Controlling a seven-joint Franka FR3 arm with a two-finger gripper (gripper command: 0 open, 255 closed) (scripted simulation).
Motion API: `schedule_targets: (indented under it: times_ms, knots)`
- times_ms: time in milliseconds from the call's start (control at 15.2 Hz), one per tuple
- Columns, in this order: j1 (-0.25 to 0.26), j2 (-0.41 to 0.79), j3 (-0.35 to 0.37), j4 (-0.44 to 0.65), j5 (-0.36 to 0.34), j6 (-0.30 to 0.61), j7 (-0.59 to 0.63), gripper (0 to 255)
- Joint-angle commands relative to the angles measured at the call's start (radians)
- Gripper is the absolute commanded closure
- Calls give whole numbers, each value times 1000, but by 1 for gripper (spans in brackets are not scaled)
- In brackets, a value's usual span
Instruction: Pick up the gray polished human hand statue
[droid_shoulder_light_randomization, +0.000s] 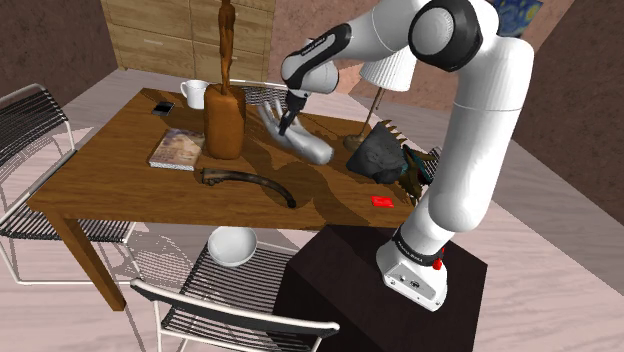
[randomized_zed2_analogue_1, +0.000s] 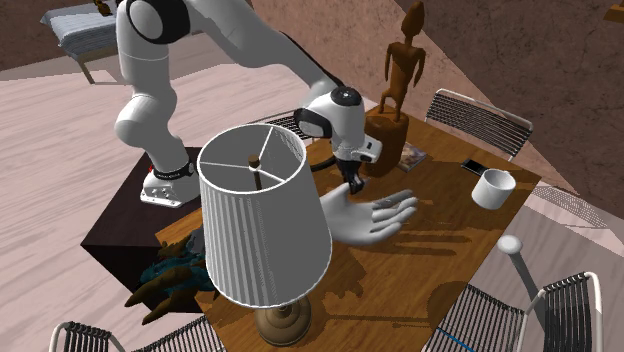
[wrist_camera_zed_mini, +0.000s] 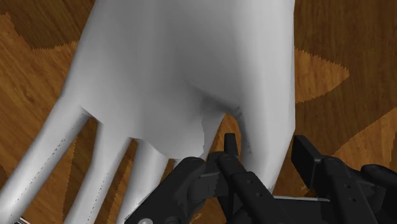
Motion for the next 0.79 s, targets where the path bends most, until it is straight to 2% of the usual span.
schedule_targets:
  times_ms: [0, 726]
  knots:
    - [2, -19, -6, 6, -12, -21, 9, 255]
    - [14, -94, -25, 36, -63, -120, 54, 255]
